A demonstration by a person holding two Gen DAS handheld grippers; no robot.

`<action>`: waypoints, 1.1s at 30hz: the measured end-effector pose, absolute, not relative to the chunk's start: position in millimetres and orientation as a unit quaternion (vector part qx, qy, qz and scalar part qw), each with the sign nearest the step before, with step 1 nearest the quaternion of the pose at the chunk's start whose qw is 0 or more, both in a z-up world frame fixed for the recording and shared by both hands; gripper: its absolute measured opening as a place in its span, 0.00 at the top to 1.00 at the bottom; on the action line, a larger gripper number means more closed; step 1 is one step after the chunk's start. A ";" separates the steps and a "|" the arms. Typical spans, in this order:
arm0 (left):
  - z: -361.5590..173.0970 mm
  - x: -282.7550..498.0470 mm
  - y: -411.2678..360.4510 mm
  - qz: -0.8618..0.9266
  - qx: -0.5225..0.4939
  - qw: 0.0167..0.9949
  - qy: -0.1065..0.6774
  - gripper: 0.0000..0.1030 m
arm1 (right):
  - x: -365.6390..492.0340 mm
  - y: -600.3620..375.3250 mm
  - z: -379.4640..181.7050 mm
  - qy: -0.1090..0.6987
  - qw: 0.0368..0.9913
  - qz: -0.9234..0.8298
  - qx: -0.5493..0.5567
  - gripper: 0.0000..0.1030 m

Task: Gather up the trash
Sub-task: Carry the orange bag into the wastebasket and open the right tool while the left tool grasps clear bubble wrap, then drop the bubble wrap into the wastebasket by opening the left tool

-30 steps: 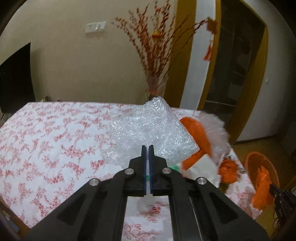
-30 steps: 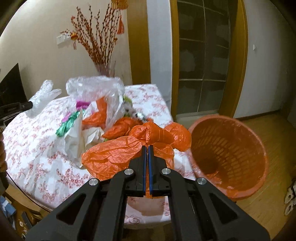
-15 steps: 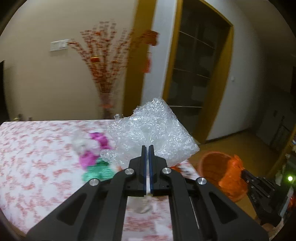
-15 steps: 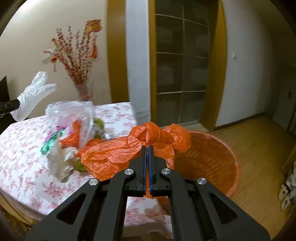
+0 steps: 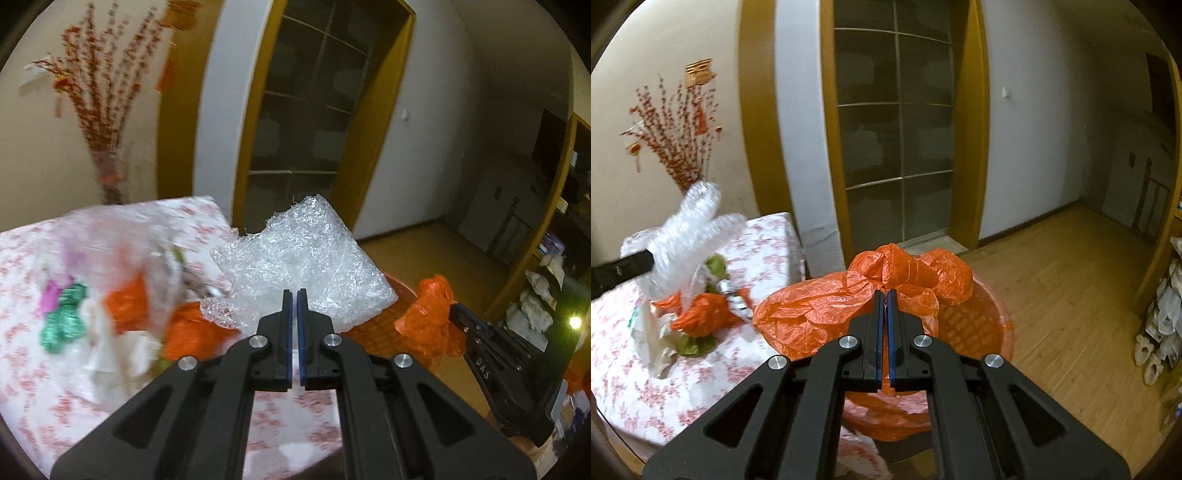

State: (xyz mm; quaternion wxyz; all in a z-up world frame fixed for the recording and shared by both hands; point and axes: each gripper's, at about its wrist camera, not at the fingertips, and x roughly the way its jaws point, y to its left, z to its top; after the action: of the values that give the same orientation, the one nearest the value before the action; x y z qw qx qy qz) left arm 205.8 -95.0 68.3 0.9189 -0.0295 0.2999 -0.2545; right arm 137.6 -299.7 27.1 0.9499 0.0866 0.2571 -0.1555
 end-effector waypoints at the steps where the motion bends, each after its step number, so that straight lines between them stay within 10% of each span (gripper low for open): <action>1: 65.3 208.2 -101.8 -0.260 -0.028 0.916 0.303 0.96 | 138.3 -301.6 26.2 0.257 0.949 -0.158 0.088 0.99; 18: 5.5 246.0 -185.4 -0.303 -0.025 0.878 0.369 0.83 | 155.3 -350.8 14.5 0.255 0.942 -0.180 0.126 0.97; 24: -2.2 248.2 -170.1 -0.275 -0.022 0.884 0.377 0.64 | 144.3 -350.3 10.7 0.256 0.940 -0.192 0.122 0.62; 33: 5.5 223.7 -114.6 -0.214 0.002 0.915 0.343 0.46 | 144.8 -336.2 16.9 0.260 0.942 -0.179 0.116 0.54</action>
State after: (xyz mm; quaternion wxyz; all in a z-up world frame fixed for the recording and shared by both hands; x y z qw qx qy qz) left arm 223.7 -114.6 5.5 0.9146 0.0024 0.3428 -0.2145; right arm 144.8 -336.2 16.9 0.9418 0.1162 0.2597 -0.1792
